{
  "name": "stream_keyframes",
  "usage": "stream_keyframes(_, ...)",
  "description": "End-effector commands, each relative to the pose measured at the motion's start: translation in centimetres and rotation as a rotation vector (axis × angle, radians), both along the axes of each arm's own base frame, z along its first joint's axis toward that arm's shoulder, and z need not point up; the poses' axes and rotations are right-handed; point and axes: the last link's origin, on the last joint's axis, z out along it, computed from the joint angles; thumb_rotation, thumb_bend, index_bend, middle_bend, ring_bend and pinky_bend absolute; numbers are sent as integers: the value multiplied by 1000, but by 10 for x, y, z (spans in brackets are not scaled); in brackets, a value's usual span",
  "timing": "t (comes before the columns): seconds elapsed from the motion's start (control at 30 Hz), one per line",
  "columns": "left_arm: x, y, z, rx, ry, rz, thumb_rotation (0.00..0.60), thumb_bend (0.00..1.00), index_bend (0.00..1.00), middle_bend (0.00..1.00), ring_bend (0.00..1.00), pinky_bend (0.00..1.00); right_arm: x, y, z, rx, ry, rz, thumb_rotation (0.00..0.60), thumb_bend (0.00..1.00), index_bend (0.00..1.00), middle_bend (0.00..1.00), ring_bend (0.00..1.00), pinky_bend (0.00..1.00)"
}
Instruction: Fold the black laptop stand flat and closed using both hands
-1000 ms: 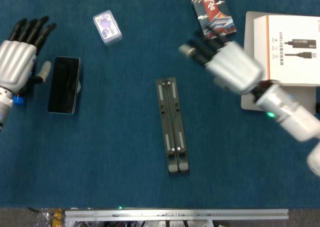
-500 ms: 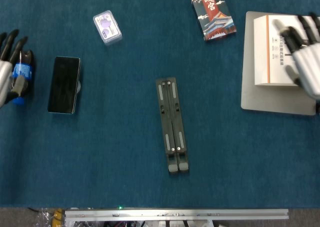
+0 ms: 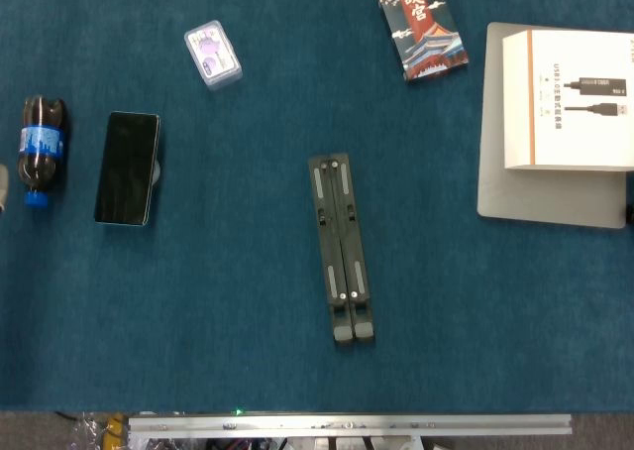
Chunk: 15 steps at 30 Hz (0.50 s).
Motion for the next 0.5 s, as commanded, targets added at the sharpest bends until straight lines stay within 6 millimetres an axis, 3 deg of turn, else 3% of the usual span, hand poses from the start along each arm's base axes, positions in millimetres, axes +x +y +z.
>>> stream_keyframes(0.03, -2, -6, 1, -2, 9, 0, 600, 453, 0, 0, 0, 30, -5, 3, 1, 3, 3, 1, 600, 197, 65, 291, 105, 102)
stream_keyframes(0.5, -3, -9, 3, -1, 28, 20, 600, 453, 0, 0, 0, 30, -15, 8, 4, -10, -18, -14, 600, 196, 65, 270, 87, 104)
